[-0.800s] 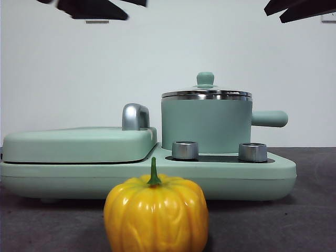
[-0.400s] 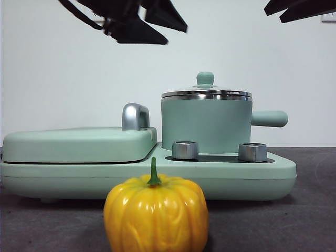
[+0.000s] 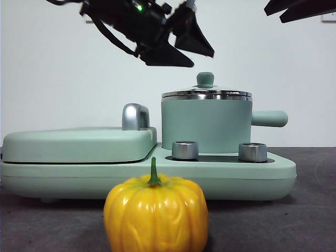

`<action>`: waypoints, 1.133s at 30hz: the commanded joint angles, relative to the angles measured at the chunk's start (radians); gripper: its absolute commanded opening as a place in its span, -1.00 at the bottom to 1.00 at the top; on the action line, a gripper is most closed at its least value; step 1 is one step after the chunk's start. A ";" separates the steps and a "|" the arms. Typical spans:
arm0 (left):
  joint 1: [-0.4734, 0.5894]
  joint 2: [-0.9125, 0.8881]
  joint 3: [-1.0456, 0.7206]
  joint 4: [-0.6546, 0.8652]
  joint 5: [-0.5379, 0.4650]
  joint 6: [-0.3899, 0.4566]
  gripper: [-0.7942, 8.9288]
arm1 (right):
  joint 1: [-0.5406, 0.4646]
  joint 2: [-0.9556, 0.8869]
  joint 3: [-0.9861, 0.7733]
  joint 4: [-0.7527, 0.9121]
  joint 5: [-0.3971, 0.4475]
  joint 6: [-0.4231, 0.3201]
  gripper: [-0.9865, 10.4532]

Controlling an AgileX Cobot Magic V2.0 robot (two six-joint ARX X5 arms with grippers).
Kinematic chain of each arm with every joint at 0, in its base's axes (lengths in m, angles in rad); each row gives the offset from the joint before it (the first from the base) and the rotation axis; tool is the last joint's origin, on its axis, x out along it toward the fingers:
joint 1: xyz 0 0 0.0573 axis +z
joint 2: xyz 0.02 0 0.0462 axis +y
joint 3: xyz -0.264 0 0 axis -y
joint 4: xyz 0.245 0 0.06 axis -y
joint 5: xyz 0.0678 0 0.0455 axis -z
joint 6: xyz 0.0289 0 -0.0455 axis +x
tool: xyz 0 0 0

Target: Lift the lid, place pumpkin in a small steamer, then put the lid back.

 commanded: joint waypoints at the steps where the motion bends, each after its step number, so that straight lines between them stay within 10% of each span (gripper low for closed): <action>1: -0.015 0.042 0.025 0.037 -0.010 0.021 -0.20 | 0.003 0.005 0.021 0.009 -0.001 0.013 -0.33; 34: -0.027 0.106 0.025 0.056 -0.057 0.022 -0.21 | 0.003 0.006 0.021 0.009 -0.001 0.013 -0.33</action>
